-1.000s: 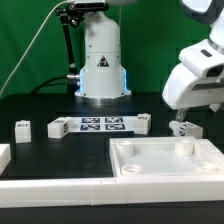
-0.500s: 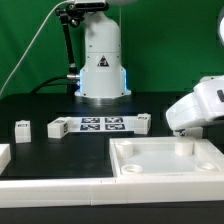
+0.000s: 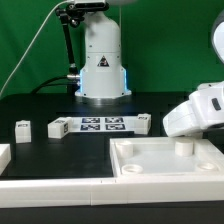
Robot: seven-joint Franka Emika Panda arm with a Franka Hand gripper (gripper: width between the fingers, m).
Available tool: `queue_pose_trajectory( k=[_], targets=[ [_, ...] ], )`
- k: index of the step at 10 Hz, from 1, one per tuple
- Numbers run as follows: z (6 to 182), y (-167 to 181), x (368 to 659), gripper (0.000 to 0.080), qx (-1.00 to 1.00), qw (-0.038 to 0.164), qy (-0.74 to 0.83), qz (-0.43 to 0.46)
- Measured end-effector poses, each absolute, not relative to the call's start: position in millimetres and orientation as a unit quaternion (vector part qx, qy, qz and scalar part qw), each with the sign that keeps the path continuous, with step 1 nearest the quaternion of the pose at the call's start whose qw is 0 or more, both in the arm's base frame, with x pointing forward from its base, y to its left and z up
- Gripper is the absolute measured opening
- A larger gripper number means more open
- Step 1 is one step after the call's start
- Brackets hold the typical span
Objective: Assemble one leg
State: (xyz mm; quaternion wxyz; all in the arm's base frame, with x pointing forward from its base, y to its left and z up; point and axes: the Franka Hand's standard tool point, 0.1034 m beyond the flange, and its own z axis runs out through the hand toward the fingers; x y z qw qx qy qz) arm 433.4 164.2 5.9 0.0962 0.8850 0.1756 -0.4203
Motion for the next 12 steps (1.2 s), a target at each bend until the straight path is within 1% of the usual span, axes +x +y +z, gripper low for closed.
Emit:
queue_pose_trajectory(
  k=[2, 3, 4, 5, 6, 7, 12],
  targets=[
    [5.2, 165.3, 432.6, 0.0649, 0.885, 0.096, 0.177, -0.42],
    [4.9, 165.8, 432.2, 0.0623, 0.885, 0.097, 0.177, -0.42],
    [4.9, 165.6, 432.2, 0.0623, 0.885, 0.096, 0.177, -0.42],
    [4.9, 165.6, 432.2, 0.0445, 0.885, 0.096, 0.177, -0.42],
    [4.9, 165.6, 432.2, 0.0445, 0.885, 0.096, 0.177, -0.42],
    [4.9, 165.5, 432.2, 0.0289, 0.885, 0.096, 0.177, -0.42],
    [4.9, 165.5, 432.2, 0.0291, 0.885, 0.096, 0.178, -0.42]
  ],
)
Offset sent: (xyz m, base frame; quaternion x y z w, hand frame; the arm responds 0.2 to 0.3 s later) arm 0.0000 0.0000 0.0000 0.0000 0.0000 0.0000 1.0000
